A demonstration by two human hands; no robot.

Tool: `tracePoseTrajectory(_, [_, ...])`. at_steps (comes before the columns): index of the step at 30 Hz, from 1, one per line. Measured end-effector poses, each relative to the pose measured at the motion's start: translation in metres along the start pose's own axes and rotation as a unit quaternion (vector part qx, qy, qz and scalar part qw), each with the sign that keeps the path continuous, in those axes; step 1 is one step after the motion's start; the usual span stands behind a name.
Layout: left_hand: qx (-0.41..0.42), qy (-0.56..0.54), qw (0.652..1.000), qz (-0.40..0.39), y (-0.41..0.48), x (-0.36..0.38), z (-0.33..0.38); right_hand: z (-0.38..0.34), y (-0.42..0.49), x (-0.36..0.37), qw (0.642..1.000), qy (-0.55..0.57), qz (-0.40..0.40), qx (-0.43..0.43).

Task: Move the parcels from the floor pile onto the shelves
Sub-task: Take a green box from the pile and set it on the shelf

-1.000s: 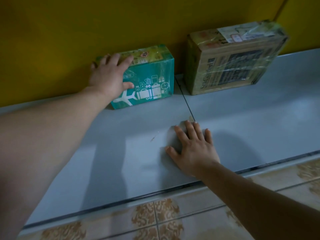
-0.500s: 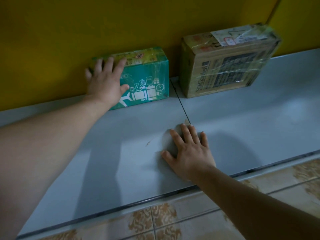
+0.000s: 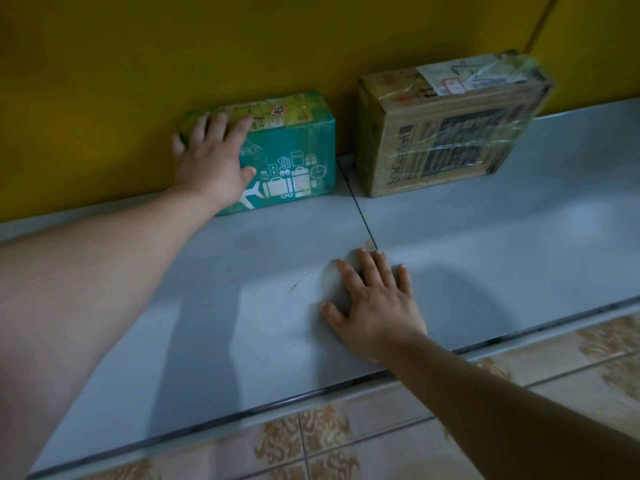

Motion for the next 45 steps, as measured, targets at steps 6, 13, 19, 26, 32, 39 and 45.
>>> tracePoseTrajectory(6, [-0.014, -0.022, 0.999, -0.029, -0.002, -0.014, 0.005, -0.001, 0.001, 0.001, 1.000, -0.008, 0.007, 0.005])
tracePoseTrajectory(13, [-0.015, -0.075, 0.996, -0.038, -0.025, -0.030, 0.006, -0.001, -0.001, -0.001, 1.000, -0.018, 0.004, 0.015])
tracePoseTrajectory(19, [-0.001, -0.101, 0.991, -0.083, -0.079, -0.051, -0.001, -0.005, -0.008, -0.014, 0.998, -0.035, -0.052, 0.032])
tracePoseTrajectory(26, [-0.029, -0.117, 0.972, -0.202, -0.177, -0.092, 0.018, -0.036, -0.089, -0.072, 0.994, -0.039, -0.101, 0.009])
tracePoseTrajectory(32, [-0.031, -0.133, 0.961, -0.242, -0.247, -0.185, 0.047, -0.070, -0.203, -0.140, 0.992, -0.055, -0.114, 0.015])
tracePoseTrajectory(39, [-0.039, -0.181, 0.942, -0.278, -0.329, -0.388, 0.084, -0.111, -0.378, -0.292, 0.992, -0.041, -0.110, 0.040])
tracePoseTrajectory(45, [-0.007, -0.171, 0.958, -0.229, -0.356, -0.561, 0.106, -0.136, -0.461, -0.432, 0.996, -0.081, -0.037, 0.017])
Point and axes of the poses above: each hand's wrist, its own y-axis towards the middle knuckle, its own x-axis out of the palm, z = x × y, the point moved 1 cm from there along y, towards the middle knuckle, and after that the axes turned 14 degrees about -y, right-handed, at the moved point
